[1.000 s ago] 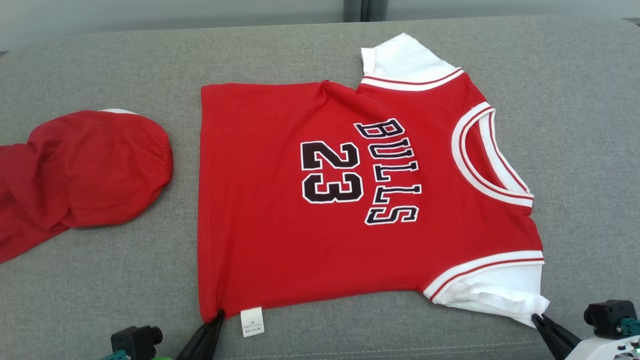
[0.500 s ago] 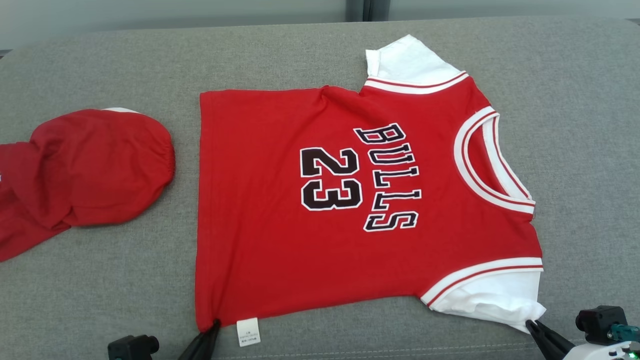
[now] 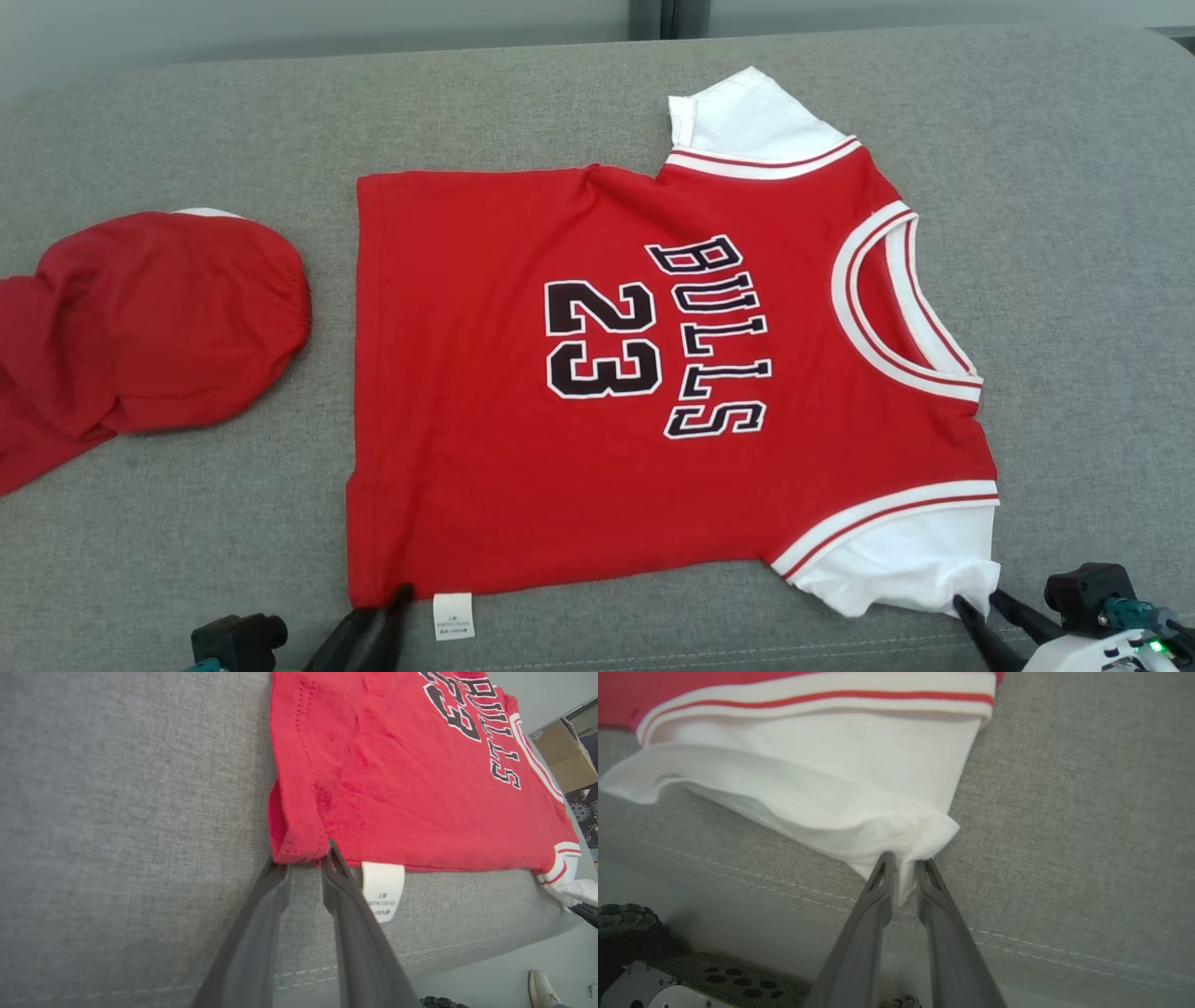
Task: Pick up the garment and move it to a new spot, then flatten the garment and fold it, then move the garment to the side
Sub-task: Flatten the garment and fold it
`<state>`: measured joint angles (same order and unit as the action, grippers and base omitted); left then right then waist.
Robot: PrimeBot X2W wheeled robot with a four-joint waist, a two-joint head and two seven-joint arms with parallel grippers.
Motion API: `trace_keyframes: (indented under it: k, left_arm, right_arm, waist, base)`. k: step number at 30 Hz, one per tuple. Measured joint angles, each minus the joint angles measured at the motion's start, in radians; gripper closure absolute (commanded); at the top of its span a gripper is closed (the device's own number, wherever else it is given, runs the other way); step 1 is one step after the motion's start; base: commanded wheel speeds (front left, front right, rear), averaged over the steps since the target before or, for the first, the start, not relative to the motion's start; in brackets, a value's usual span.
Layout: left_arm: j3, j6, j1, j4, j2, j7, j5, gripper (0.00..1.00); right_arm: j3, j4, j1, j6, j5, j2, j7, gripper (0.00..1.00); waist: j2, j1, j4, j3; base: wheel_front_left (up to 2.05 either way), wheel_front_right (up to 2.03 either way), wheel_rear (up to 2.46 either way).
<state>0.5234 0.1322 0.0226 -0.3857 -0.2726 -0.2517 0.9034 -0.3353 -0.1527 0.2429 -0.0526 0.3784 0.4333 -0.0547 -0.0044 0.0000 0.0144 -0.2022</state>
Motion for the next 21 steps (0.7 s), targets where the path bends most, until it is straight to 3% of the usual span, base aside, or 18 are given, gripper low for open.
trace_keyframes:
  k: [12,21]
  left_arm:
    - [-0.017,0.009,-0.004,-0.009,-0.001,0.003,0.007,0.0]
    - [-0.099,-0.038,0.027,-0.015,-0.045,0.0,0.016,0.0]
  right_arm:
    - [-0.006,-0.021,-0.015,-0.005,-0.017,-0.024,0.03,0.0]
    - [0.094,0.031,-0.013,0.044,0.029,-0.024,0.099,0.0]
  waist:
    - [0.0,0.0,-0.016,0.001]
    - [0.0,0.0,-0.034,0.043]
  base:
    - [0.0,0.0,0.0]
    - [0.0,0.0,0.0]
